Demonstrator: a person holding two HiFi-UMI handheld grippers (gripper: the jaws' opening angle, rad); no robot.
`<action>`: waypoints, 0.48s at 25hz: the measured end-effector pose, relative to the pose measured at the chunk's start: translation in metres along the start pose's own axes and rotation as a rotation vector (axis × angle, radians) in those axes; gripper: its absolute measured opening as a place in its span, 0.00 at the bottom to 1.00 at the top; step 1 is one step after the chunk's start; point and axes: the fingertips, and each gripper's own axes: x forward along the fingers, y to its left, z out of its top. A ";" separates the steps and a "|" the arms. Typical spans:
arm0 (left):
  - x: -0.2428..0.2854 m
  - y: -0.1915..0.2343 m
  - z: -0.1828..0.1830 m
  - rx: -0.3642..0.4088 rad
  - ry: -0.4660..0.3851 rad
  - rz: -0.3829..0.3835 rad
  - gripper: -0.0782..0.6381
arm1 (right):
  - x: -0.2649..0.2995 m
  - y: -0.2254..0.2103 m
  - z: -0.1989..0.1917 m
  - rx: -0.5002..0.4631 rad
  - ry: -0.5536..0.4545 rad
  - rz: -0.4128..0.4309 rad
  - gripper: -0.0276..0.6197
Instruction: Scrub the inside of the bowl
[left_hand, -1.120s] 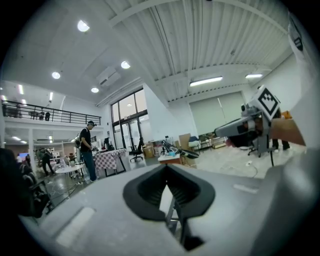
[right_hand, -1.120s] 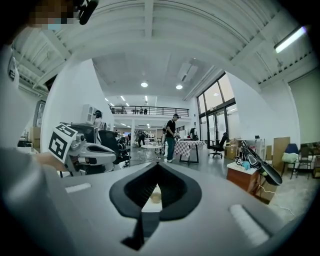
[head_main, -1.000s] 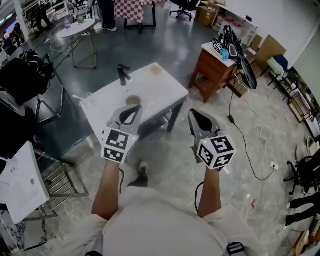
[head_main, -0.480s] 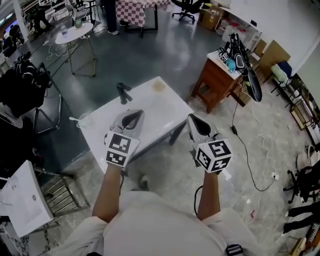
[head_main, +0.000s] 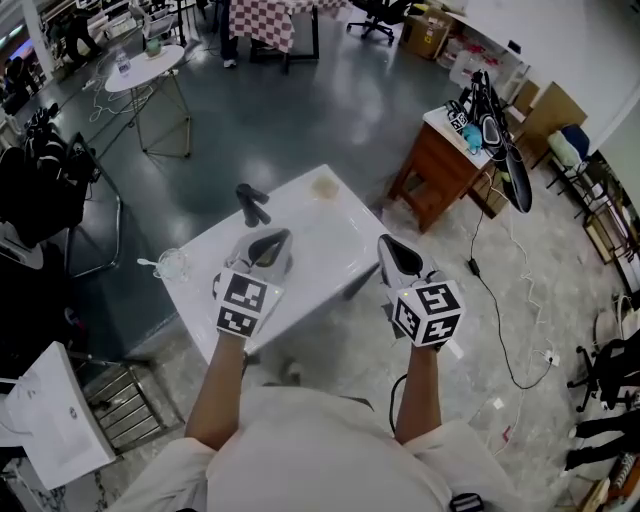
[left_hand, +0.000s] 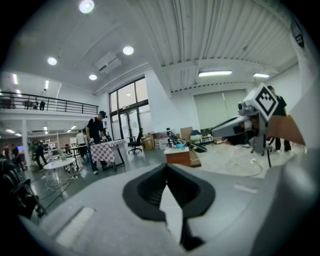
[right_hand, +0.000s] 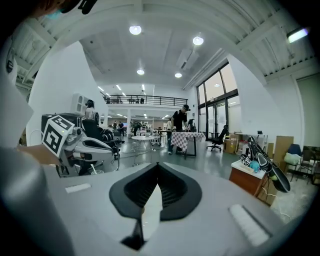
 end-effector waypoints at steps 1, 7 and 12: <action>0.005 0.005 -0.004 -0.002 0.008 -0.003 0.11 | 0.008 -0.003 -0.001 0.007 0.007 -0.006 0.05; 0.037 0.034 -0.037 -0.041 0.061 -0.005 0.11 | 0.058 -0.021 -0.019 0.039 0.060 -0.010 0.13; 0.067 0.048 -0.067 -0.087 0.129 -0.020 0.20 | 0.100 -0.038 -0.032 0.040 0.118 0.014 0.15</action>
